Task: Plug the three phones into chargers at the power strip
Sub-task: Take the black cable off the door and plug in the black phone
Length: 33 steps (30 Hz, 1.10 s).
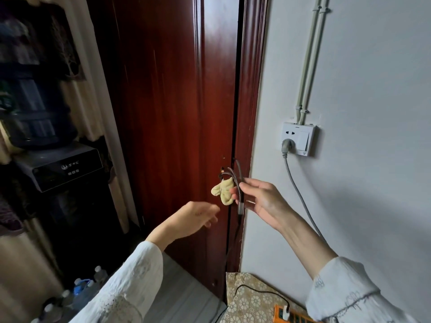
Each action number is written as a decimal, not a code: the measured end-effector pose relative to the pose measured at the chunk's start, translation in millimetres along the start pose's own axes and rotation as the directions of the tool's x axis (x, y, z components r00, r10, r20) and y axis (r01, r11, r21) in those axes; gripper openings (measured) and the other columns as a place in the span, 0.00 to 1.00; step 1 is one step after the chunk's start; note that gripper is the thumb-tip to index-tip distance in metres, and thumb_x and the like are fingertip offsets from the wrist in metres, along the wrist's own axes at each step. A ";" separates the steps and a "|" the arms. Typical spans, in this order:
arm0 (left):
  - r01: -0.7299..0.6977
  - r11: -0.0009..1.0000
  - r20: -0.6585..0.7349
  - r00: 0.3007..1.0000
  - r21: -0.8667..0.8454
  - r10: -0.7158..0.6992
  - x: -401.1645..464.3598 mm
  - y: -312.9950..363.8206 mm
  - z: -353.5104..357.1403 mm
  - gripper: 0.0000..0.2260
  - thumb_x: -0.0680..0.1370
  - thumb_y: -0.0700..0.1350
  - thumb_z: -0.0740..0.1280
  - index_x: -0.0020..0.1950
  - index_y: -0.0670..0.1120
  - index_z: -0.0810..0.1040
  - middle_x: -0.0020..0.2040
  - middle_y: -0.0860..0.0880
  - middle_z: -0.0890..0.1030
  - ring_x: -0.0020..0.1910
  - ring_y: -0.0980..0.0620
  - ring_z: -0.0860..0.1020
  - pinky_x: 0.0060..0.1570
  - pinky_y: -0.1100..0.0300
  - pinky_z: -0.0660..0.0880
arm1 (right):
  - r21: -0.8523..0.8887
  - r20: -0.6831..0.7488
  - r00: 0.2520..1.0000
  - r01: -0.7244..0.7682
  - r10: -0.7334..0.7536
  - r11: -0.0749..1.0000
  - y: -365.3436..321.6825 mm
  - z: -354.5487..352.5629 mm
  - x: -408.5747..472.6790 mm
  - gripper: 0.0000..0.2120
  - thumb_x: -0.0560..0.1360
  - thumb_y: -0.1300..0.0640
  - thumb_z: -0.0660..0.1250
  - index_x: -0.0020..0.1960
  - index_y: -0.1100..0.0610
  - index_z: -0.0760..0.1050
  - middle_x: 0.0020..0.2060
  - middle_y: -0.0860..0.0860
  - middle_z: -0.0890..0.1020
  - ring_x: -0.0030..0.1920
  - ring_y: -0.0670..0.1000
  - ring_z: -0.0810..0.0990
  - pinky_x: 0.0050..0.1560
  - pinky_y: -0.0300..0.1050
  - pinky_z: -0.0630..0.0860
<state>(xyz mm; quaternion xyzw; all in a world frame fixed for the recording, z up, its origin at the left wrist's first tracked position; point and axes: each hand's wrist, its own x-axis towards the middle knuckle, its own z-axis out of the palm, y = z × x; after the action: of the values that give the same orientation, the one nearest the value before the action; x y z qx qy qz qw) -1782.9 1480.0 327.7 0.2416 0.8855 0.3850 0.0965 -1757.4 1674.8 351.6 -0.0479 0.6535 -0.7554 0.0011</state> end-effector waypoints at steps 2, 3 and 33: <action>0.011 0.976 -0.141 0.989 -0.218 -0.043 3.1 6.7 -5.8 0.17 0.79 0.53 0.56 0.62 0.47 0.75 0.50 0.52 0.82 0.49 0.56 0.80 0.50 0.59 0.77 | -0.137 0.037 0.999 0.020 -0.015 0.990 7.8 4.6 -4.9 0.10 0.76 0.63 0.61 0.53 0.61 0.80 0.45 0.55 0.84 0.45 0.50 0.82 0.53 0.44 0.77; 0.005 0.940 -0.158 0.985 -0.342 -0.063 4.1 10.5 -8.1 0.17 0.79 0.54 0.56 0.63 0.47 0.73 0.50 0.54 0.81 0.50 0.57 0.79 0.50 0.59 0.77 | -0.183 0.035 0.999 0.013 -0.006 0.983 11.7 6.6 -7.0 0.13 0.76 0.63 0.62 0.59 0.63 0.76 0.50 0.57 0.83 0.51 0.52 0.82 0.59 0.48 0.76; -0.111 0.819 -0.231 0.973 -0.562 -0.027 -0.6 11.4 4.3 0.12 0.77 0.36 0.62 0.47 0.50 0.80 0.37 0.50 0.82 0.39 0.56 0.80 0.47 0.61 0.80 | 0.203 -0.181 0.968 -0.138 0.176 0.970 18.7 5.1 6.6 0.07 0.76 0.55 0.64 0.43 0.53 0.79 0.37 0.51 0.82 0.34 0.46 0.82 0.34 0.39 0.76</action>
<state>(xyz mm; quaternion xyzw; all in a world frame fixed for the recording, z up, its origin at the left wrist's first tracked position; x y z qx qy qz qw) -1776.9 1489.2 333.0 0.1753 0.7287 0.6598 0.0534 -1764.7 1666.6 334.3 0.0798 0.5778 -0.8123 0.0006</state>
